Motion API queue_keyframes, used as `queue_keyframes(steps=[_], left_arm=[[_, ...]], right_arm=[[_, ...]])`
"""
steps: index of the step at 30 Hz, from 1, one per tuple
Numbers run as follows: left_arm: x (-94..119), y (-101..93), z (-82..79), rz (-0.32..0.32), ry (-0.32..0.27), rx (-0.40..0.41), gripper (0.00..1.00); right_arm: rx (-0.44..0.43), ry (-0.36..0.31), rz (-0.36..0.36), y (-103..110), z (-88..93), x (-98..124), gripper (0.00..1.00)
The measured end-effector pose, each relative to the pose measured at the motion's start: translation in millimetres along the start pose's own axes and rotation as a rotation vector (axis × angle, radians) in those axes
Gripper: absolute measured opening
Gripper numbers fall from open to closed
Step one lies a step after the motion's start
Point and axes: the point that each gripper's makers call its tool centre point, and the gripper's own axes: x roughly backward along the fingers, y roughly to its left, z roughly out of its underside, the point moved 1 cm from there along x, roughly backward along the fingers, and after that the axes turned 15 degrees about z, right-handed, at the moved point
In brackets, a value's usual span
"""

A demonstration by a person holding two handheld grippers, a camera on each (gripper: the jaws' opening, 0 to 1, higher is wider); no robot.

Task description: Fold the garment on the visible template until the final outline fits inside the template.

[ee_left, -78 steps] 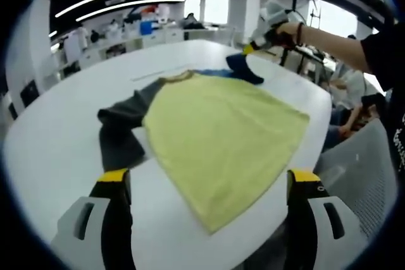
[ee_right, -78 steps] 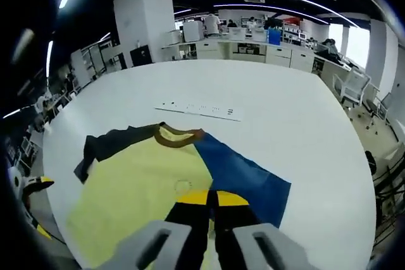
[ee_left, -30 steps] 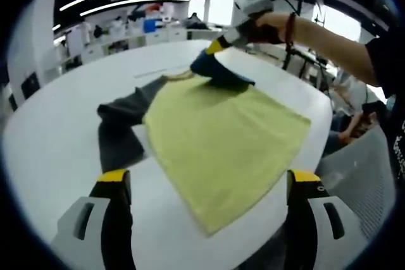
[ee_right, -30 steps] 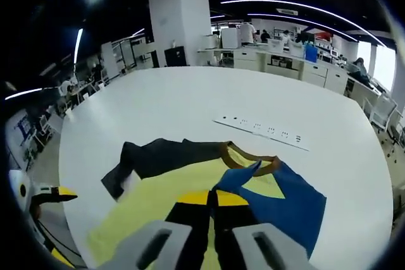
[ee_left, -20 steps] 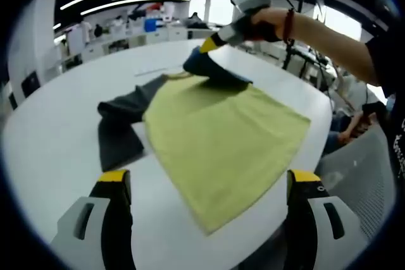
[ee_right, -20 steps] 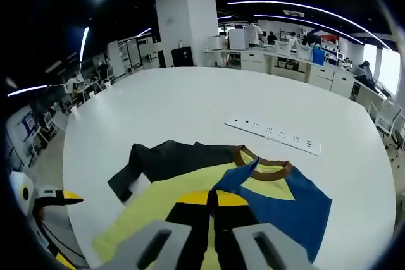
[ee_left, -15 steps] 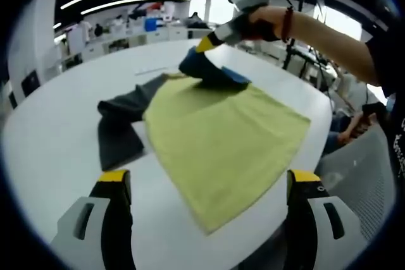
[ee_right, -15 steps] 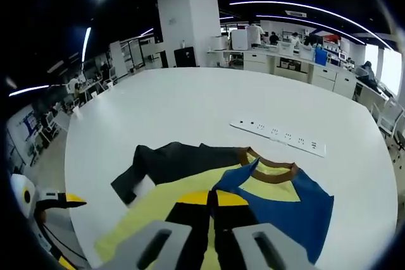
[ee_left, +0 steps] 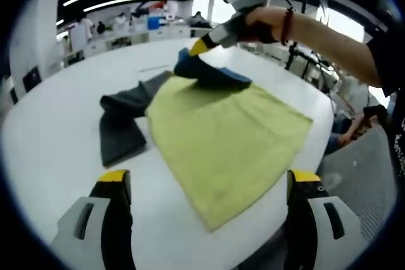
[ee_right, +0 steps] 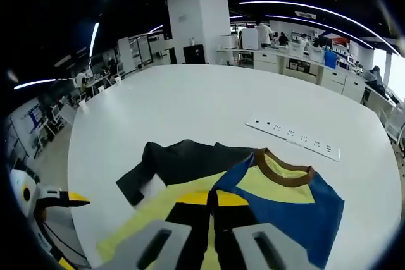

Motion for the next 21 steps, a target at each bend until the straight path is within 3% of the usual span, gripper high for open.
queue_keyframes(steps=[21], left_arm=[[1.6, 8.0, 9.0, -0.012, 0.004, 0.032, 0.99]], right_arm=[[0.033, 0.088, -0.034, 22.9, 39.7, -37.5, 0.0]])
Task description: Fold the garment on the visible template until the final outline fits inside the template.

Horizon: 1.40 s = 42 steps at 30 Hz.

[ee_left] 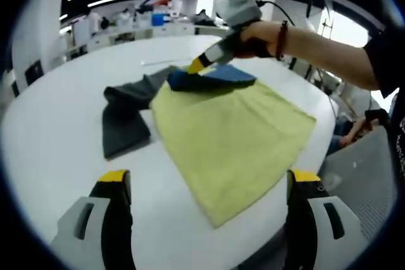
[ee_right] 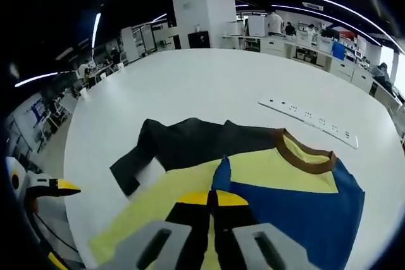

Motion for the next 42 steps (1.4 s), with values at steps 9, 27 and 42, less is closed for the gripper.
queue_keyframes(steps=[9, 27, 42], left_arm=[[-3.4, 1.1, 1.5, 0.007, -0.002, 0.007, 0.99], [-4.3, 0.0, 2.5, 0.016, -0.008, 0.005, 0.98], [-3.2, 0.1, 0.1, 0.011, -0.02, 0.004, 0.98]], right_arm=[[-0.018, 0.059, -0.054, 15.4, 26.9, -7.3, 0.0], [0.073, 0.058, -0.074, 19.4, 39.6, -12.8, 0.23], [0.074, 0.07, -0.227, 65.3, 52.6, -2.0, 0.17]])
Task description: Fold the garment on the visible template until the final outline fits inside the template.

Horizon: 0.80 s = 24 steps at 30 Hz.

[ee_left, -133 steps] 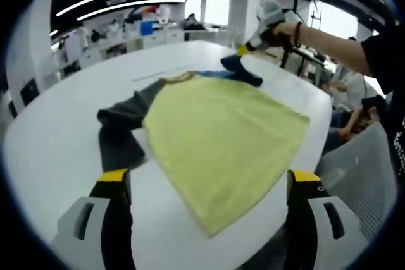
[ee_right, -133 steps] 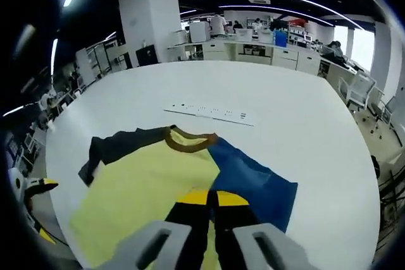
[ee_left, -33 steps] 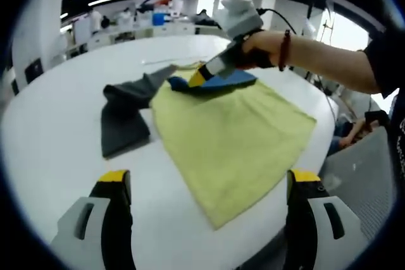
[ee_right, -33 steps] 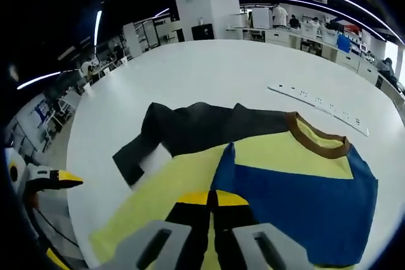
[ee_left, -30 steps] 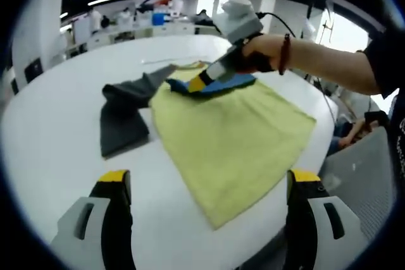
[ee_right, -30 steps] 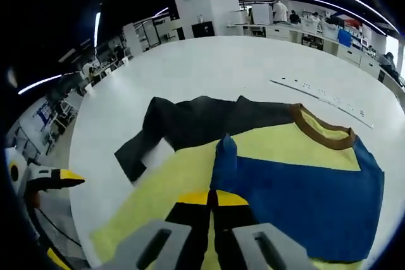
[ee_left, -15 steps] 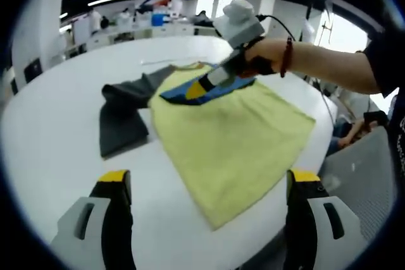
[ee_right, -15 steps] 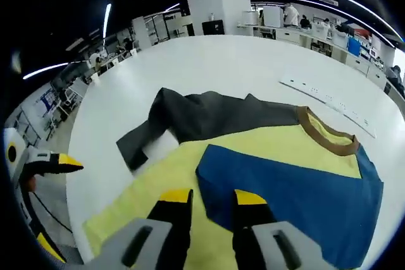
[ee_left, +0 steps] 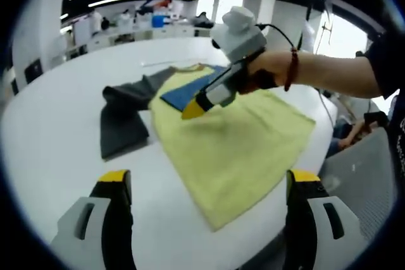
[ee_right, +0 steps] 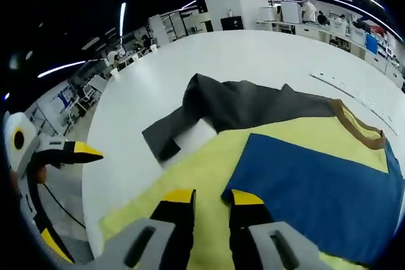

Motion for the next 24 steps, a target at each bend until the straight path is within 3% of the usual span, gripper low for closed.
queue_keyframes(steps=[5, 13, 24], left_arm=[[1.8, 0.9, -1.1, -0.006, -0.005, -0.001, 0.98], [4.4, 2.6, -6.2, -0.017, -0.015, -0.01, 0.98], [5.5, 2.0, -9.5, -0.023, -0.015, -0.019, 0.99]], right_arm=[[-0.028, -0.033, 0.018, -12.3, -8.2, 10.0, 0.17], [-0.085, -0.111, 0.13, -69.6, -23.2, 43.7, 0.19], [-0.143, -0.127, 0.272, -138.3, -4.2, 83.3, 0.24]])
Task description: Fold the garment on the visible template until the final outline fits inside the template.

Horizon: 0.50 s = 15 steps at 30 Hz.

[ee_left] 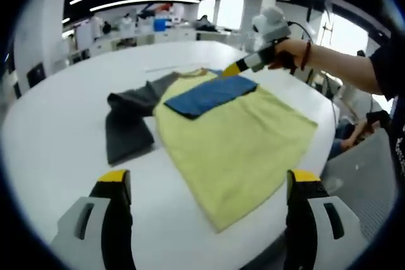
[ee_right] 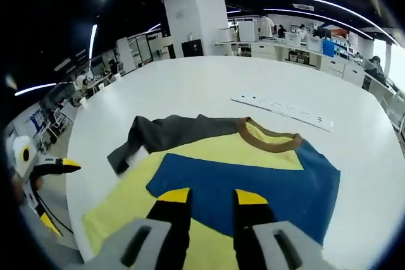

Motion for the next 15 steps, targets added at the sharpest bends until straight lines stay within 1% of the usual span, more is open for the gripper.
queue_keyframes(steps=[1, 3, 9, 14, 15], left_arm=[[0.1, 0.1, 0.0, -0.001, 0.001, -0.001, 0.99], [0.4, 0.4, -0.1, -0.002, 0.0, -0.001, 0.99], [0.6, 0.2, -0.7, -0.004, 0.003, -0.003, 0.99], [-0.8, -1.6, -1.2, -0.002, 0.005, -0.003, 0.99], [-1.3, -2.3, -1.4, 0.0, 0.006, -0.003, 0.99]], right_arm=[[-0.003, 0.001, 0.017, -8.7, 2.6, 2.4, 0.25], [-0.005, 0.005, 0.034, -18.9, 7.3, 5.6, 0.27], [-0.046, 0.023, 0.097, -58.4, 25.1, 16.3, 0.32], [-0.069, 0.031, 0.147, -87.2, 36.9, 24.4, 0.31], [-0.063, 0.035, 0.168, -95.4, 40.6, 25.7, 0.3]])
